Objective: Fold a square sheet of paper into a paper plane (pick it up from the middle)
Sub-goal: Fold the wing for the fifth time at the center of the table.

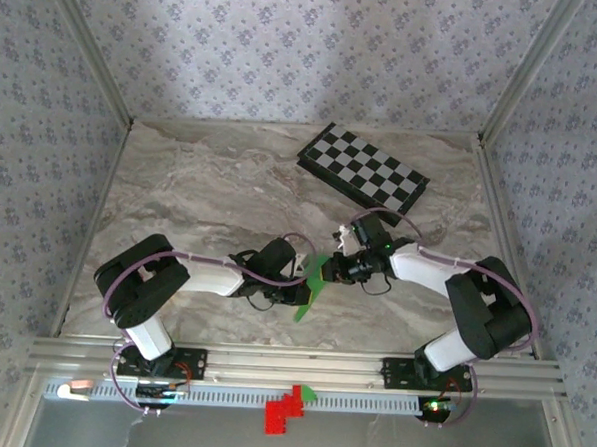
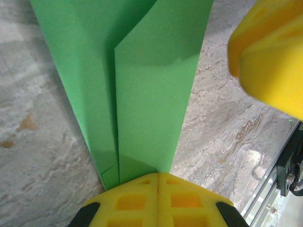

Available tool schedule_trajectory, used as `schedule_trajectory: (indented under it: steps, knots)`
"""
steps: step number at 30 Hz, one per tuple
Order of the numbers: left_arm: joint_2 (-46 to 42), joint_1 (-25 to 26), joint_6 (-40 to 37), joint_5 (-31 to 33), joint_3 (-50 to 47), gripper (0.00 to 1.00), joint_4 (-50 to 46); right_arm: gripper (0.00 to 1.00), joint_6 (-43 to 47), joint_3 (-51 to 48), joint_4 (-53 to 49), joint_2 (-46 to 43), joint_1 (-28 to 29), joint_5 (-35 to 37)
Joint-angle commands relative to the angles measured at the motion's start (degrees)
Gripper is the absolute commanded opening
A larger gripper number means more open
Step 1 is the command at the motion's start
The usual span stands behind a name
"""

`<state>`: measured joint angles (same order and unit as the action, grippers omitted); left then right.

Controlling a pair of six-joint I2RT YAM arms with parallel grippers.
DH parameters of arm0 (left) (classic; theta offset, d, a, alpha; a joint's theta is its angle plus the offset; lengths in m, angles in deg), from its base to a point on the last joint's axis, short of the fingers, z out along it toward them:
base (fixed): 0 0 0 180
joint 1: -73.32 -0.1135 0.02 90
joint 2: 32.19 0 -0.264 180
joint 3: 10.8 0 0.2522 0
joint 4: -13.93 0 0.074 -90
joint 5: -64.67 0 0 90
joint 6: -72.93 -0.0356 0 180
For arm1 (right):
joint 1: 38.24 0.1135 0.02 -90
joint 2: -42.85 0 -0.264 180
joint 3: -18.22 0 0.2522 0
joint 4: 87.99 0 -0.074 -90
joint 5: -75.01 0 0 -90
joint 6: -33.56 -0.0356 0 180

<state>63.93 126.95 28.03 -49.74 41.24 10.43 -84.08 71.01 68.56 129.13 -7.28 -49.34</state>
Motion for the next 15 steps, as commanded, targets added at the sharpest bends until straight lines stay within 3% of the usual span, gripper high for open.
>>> schedule_trajectory:
  steps: [1, 8, 15]
  knots:
    - [2.0, 0.1, 0.1, 3.7, -2.7, 0.03, -7.2, 0.16, -2.0, -1.1, 2.5, 0.3, 1.1, -0.9]
    - [1.9, 0.1, -0.1, 3.8, -2.8, 0.03, -7.8, 0.15, -1.4, 0.8, 4.3, 6.4, 2.1, -1.2]
    - [2.8, 0.1, -1.6, 4.7, -2.8, 0.02, -10.6, 0.15, 0.7, 1.6, 2.9, 9.6, -0.7, -1.6]
